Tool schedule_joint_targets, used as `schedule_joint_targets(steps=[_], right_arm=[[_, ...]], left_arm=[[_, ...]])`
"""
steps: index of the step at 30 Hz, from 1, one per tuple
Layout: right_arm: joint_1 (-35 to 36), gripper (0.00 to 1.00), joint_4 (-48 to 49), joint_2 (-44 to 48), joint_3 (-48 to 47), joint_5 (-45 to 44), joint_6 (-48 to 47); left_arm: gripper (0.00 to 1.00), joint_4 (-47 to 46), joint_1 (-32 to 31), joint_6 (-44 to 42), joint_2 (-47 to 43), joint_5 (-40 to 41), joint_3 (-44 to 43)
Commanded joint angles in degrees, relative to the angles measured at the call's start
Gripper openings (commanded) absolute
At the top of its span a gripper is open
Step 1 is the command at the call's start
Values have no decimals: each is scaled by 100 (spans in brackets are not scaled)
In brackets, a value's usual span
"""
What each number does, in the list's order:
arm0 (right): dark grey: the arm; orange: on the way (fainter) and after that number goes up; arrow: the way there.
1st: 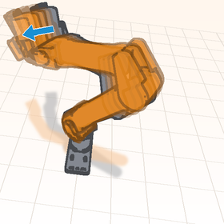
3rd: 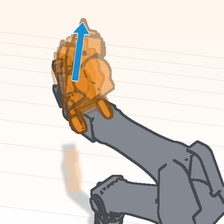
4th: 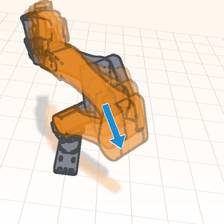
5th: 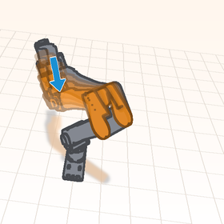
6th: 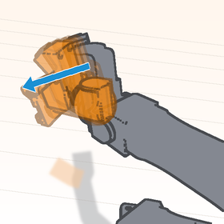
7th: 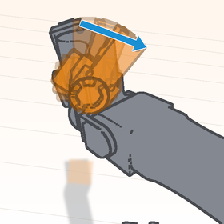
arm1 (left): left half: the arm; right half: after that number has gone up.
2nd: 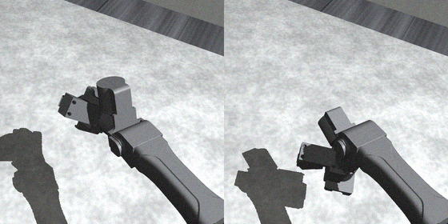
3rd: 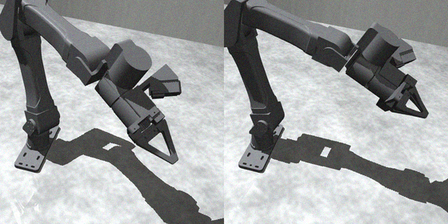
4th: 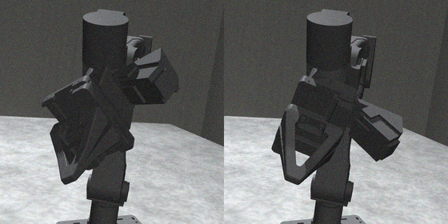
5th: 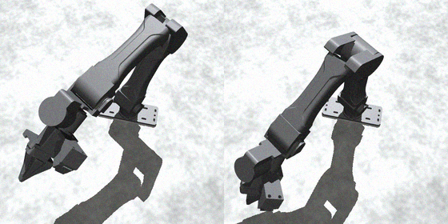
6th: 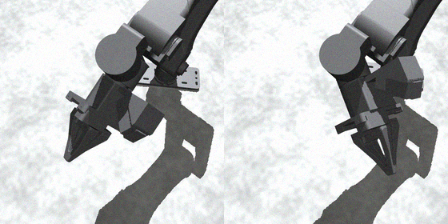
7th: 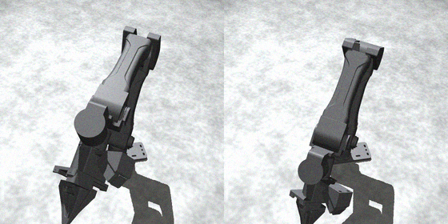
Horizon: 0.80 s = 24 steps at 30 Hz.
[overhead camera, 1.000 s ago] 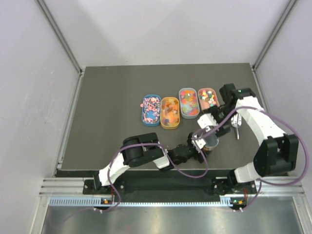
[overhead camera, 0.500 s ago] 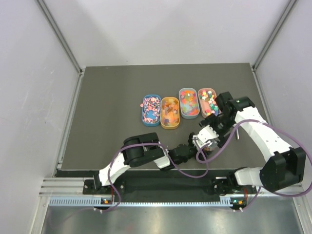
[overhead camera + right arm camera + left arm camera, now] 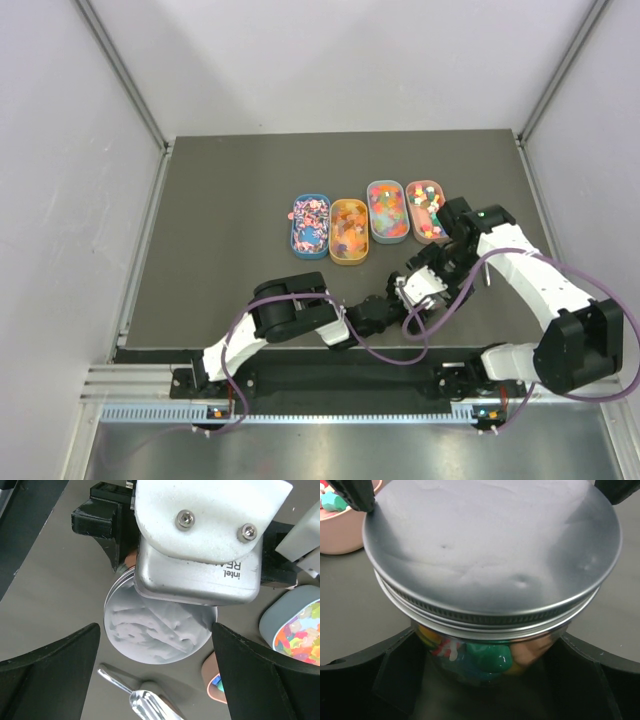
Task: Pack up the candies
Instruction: Screw the bottle lid onto the packing bottle.
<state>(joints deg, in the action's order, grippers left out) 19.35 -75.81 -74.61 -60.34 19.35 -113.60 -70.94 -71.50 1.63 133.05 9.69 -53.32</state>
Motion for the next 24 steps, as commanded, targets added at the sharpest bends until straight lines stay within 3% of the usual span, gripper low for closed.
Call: schedule_joint_targets(steps=[1, 13, 24], right_arm=[[68, 93, -883, 17, 22, 51, -2316], [77, 93, -865, -326, -171, 51, -1992], [95, 74, -857, -493, -198, 174, -1121]], left_arm=[[0, 4536, -83, -5, 1179, -372, 568], [0, 4536, -100, 13, 1205, -310, 560], [0, 4554, -100, 118, 1197, -337, 568]])
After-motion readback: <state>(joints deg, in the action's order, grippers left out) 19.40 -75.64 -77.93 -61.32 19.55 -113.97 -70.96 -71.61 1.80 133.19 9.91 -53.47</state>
